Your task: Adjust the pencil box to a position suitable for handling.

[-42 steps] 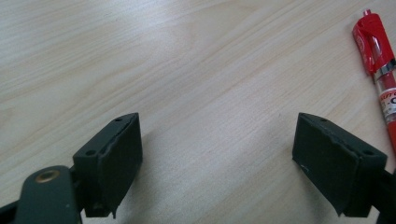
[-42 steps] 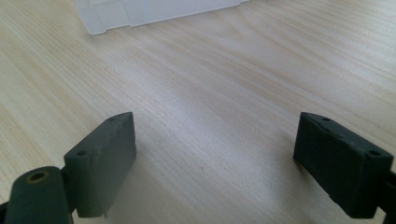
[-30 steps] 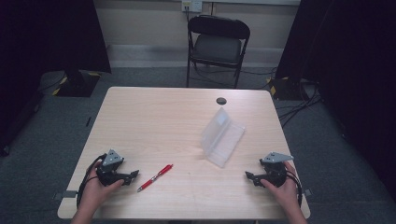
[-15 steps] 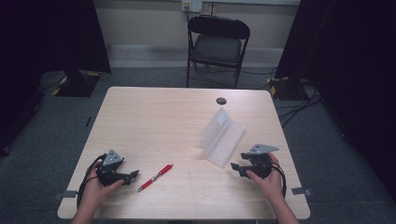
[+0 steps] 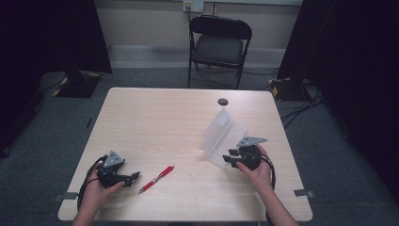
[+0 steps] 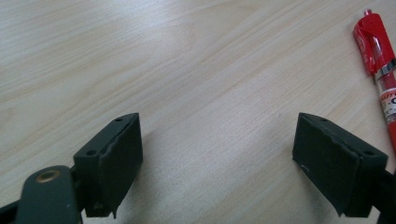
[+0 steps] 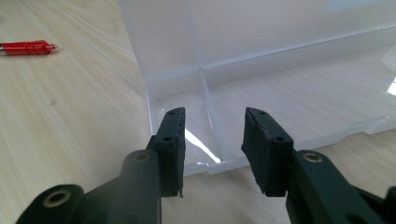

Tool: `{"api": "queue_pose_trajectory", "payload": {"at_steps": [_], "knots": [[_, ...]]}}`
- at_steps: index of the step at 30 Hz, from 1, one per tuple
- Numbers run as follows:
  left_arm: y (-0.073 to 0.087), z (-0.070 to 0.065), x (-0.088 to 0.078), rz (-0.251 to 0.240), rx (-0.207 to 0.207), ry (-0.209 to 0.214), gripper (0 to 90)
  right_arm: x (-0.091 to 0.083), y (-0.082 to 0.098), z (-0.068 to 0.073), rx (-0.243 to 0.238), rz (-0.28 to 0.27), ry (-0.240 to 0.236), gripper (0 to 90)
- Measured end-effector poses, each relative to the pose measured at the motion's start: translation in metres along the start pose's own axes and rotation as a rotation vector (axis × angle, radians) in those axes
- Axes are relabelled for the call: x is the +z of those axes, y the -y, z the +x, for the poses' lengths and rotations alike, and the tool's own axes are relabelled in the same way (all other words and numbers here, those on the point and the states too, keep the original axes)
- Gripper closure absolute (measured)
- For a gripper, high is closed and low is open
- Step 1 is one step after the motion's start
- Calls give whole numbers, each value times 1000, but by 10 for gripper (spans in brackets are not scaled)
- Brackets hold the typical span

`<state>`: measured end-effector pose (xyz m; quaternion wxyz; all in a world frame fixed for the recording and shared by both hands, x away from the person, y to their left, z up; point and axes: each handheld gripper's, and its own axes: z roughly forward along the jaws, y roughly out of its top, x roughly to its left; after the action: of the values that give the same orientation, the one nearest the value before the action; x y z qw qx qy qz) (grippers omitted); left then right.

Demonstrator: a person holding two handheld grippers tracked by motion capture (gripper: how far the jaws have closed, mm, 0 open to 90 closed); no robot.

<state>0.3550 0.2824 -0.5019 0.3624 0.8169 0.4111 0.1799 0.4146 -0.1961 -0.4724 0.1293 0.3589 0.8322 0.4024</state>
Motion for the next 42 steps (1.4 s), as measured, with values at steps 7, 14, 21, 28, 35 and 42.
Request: {"api": "queue_pose_trajectory", "payload": {"at_steps": [7,14,21,28,35,42], "knots": [[0,0,0,0,0,0,158,10,-1,0,-7,30,14,632],[0,0,0,0,0,0,158,20,1,3,-46,60,18,723],[0,0,0,0,0,0,158,25,0,1,-46,66,12,794],[0,0,0,0,1,0,158,28,0,-1,-29,58,2,855],[0,0,0,0,0,-1,158,33,-2,4,-43,47,-12,882],[0,0,0,0,0,0,158,38,-5,6,-64,44,-22,887]]}}
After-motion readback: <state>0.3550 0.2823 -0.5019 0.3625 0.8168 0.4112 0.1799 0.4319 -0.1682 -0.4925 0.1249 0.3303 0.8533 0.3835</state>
